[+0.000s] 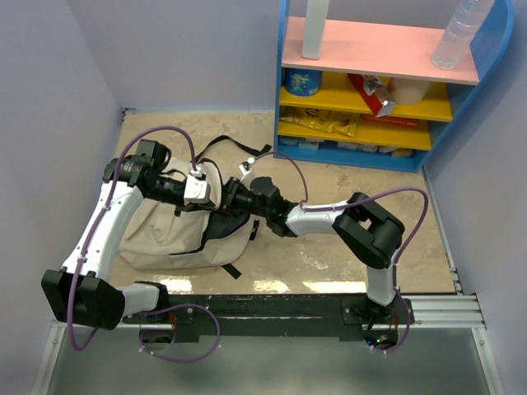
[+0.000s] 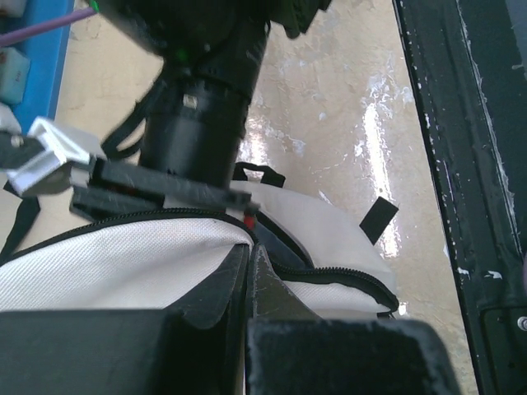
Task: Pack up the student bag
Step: Place the book in the student bag.
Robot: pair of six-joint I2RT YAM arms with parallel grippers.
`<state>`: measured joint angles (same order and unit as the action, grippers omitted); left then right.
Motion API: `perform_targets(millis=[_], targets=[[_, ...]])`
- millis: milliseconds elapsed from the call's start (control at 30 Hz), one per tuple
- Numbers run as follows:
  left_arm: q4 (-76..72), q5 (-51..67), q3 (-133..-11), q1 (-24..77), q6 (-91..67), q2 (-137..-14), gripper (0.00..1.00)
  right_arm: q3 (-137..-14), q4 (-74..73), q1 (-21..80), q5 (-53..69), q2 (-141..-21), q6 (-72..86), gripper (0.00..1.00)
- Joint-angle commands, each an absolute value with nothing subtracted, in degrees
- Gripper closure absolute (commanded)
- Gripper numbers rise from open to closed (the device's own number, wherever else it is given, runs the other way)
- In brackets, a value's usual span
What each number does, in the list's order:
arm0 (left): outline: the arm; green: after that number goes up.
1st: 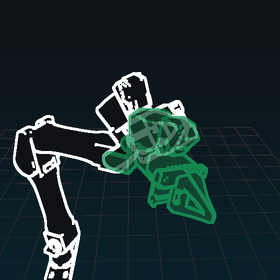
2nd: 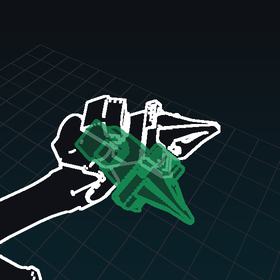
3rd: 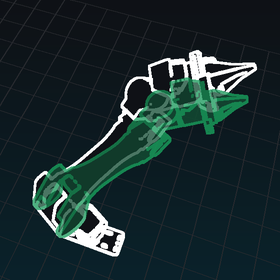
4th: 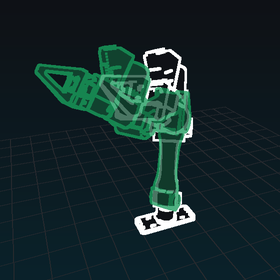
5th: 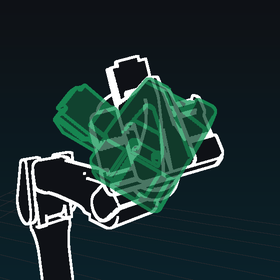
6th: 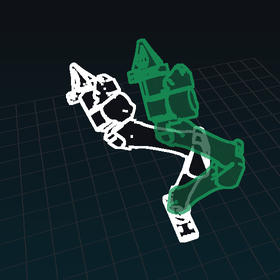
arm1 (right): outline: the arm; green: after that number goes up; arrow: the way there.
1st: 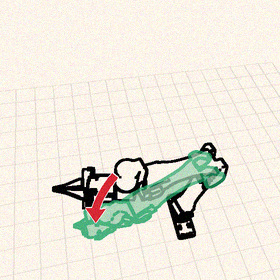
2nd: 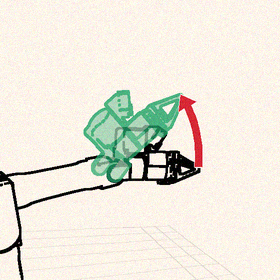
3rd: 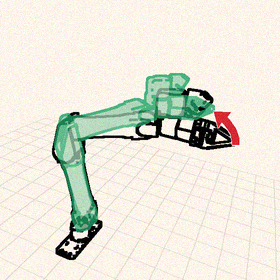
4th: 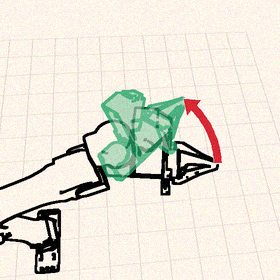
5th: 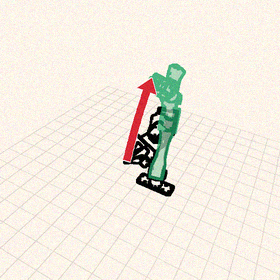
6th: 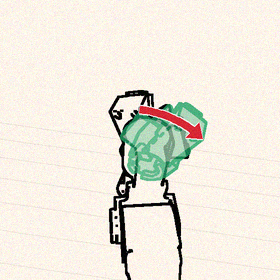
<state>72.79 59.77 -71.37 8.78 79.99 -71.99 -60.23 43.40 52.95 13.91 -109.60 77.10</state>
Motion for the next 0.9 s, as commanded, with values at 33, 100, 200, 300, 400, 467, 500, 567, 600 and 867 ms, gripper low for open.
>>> perform_targets(millis=[33,100,200,300,400,467,500,567,600,867], targets=[[75.4,68.4,-73.0,10.2,80.2,-70.0,1.00,-70.3,46.0,58.3,5.1,-112.8,72.3,1.00],[75.4,68.4,-73.2,10.1,80.2,-69.8,1.00,-73.0,44.0,59.8,4.8,-114.3,70.3,1.00],[75.4,68.5,-73.4,10.1,80.3,-69.6,1.00,-76.5,36.7,61.6,3.4,-115.4,66.4,0.71],[75.4,68.3,-73.6,10.1,80.2,-69.4,1.00,-74.0,35.3,61.3,3.9,-114.3,65.3,0.48],[75.4,68.1,-73.3,10.1,80.2,-69.2,1.00,-67.3,33.8,59.7,3.2,-108.7,60.9,0.37],[75.3,67.9,-72.6,10.2,80.9,-69.1,1.00,-62.4,31.1,59.1,1.6,-105.1,55.6,0.35],[75.3,67.9,-72.3,10.1,81.0,-69.1,1.00,-60.8,30.0,58.5,0.9,-102.2,53.7,0.34],[75.3,68.0,-71.5,10.1,81.6,-69.3,1.00,-57.9,28.0,58.1,0.6,-100.3,49.0,0.30],[75.3,68.3,-71.5,10.0,81.5,-69.7,1.00,-57.4,26.1,58.0,0.4,-99.8,48.0,0.24],[75.4,69.3,-72.4,10.1,79.8,-70.2,1.00,-61.1,18.5,57.7,0.4,-105.2,38.8,0.31]])
